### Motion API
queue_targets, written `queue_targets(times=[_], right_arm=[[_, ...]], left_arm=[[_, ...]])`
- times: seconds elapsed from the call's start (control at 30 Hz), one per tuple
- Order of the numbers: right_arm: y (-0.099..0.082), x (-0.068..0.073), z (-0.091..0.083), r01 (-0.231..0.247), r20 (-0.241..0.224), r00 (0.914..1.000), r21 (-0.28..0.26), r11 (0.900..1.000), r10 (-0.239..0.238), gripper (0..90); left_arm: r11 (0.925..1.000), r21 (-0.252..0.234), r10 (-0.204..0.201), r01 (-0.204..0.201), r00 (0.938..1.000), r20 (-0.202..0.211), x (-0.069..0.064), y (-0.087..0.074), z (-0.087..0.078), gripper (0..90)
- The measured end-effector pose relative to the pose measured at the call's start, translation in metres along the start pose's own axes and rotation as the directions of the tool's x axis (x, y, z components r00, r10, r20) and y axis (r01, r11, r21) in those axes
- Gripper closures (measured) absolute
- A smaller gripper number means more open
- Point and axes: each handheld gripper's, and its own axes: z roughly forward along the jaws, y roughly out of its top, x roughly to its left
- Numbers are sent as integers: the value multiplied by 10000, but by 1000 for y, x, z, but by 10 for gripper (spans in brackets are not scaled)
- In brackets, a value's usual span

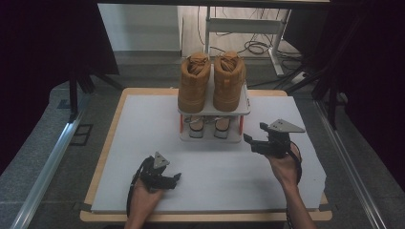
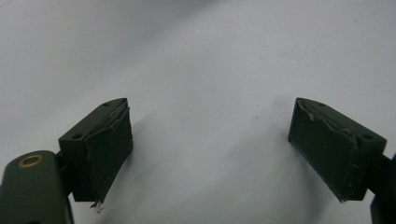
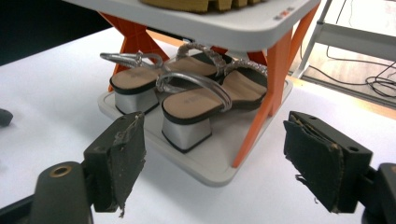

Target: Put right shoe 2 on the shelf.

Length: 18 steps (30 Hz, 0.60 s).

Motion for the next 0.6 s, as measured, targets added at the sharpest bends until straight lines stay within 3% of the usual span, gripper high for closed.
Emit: queue_targets(times=[0.6], right_arm=[[-24, -10, -16, -116, 301, 9995, 595, 9982, 99, 135]], left_arm=[[10000, -5, -11, 11, 10000, -7, 0, 0, 0, 134]])
